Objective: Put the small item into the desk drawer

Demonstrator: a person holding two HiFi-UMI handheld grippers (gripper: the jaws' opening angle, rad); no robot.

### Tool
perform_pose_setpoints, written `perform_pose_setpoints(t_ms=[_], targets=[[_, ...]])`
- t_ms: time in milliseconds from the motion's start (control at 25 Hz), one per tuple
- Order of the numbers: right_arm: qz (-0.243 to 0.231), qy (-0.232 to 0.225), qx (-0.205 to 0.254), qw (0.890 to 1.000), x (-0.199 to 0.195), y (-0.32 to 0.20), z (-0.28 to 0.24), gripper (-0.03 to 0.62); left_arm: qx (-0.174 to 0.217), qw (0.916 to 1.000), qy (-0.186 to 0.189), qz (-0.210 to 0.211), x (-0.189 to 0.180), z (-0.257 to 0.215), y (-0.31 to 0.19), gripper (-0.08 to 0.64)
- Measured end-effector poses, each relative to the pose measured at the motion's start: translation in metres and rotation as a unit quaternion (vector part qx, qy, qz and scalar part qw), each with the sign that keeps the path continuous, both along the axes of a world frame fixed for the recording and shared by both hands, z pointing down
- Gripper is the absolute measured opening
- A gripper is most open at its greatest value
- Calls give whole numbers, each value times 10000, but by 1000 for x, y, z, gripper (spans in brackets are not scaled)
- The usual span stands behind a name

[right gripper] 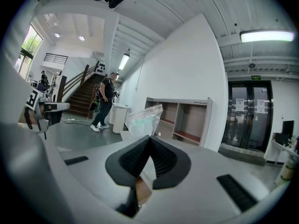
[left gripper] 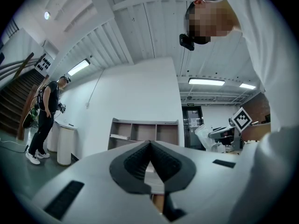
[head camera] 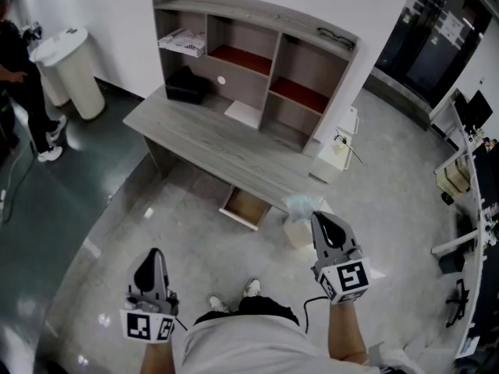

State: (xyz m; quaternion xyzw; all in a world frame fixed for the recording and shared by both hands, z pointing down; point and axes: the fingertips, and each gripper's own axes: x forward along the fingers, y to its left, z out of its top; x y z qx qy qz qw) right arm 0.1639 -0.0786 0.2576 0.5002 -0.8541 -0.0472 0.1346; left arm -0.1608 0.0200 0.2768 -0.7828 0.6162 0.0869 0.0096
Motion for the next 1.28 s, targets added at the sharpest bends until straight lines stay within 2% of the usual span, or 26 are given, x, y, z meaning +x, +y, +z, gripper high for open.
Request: perform_pose_setpoints(t_ms=[440, 1280], targets=[[-50, 134, 8, 9999, -18, 14, 7, 23, -13, 10000, -38, 3, -15, 1, 13, 17], [-137, 255, -19, 9996, -26, 25, 7, 23, -2, 10000, 39, 65, -15, 5, 19, 17]])
